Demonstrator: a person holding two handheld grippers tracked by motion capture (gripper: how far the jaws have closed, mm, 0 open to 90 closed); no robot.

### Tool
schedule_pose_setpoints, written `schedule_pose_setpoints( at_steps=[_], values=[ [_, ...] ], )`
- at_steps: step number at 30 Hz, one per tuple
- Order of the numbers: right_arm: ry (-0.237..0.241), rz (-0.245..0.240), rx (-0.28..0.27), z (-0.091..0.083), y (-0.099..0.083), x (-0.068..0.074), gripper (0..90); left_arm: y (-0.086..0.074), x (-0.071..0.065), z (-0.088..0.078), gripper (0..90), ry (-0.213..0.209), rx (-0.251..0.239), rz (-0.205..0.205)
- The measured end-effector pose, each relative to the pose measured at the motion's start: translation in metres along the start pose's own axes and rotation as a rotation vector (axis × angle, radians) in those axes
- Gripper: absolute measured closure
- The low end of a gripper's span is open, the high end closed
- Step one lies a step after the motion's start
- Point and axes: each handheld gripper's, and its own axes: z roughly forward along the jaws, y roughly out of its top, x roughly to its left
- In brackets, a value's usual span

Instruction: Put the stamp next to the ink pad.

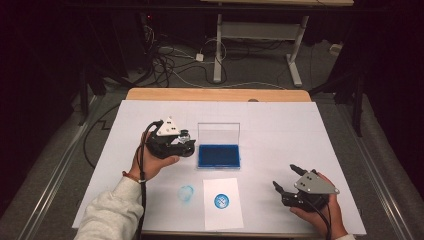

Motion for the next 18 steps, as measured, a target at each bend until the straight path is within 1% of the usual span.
schedule_pose_setpoints(
  at_steps=[2,4,7,10,11,14,18],
  values=[
    [-0.002,0.001,-0.008,-0.001,0.001,0.000,26.1,-0.002,0.003,0.005,54.2,0.004,0.014,-0.008],
    [0.000,0.002,-0.010,0.000,0.002,0.001,26.1,-0.004,0.005,0.010,54.2,0.006,0.032,-0.006],
    [0.005,-0.006,0.000,0.001,0.001,0.002,26.1,-0.009,0.009,0.018,54.2,0.001,0.051,-0.016],
    [0.008,-0.004,0.002,0.001,0.000,0.002,26.1,-0.015,0.013,0.026,54.1,0.002,0.070,-0.028],
    [0.009,-0.003,0.002,0.001,0.000,0.002,26.2,-0.017,0.014,0.028,54.1,0.010,0.073,-0.030],
    [0.010,-0.003,0.003,0.001,0.000,0.002,26.3,-0.021,0.018,0.034,54.1,0.003,0.082,-0.049],
    [0.011,-0.001,0.005,0.002,0.000,0.003,26.3,-0.023,0.019,0.040,53.9,0.006,0.093,-0.057]
  ],
)
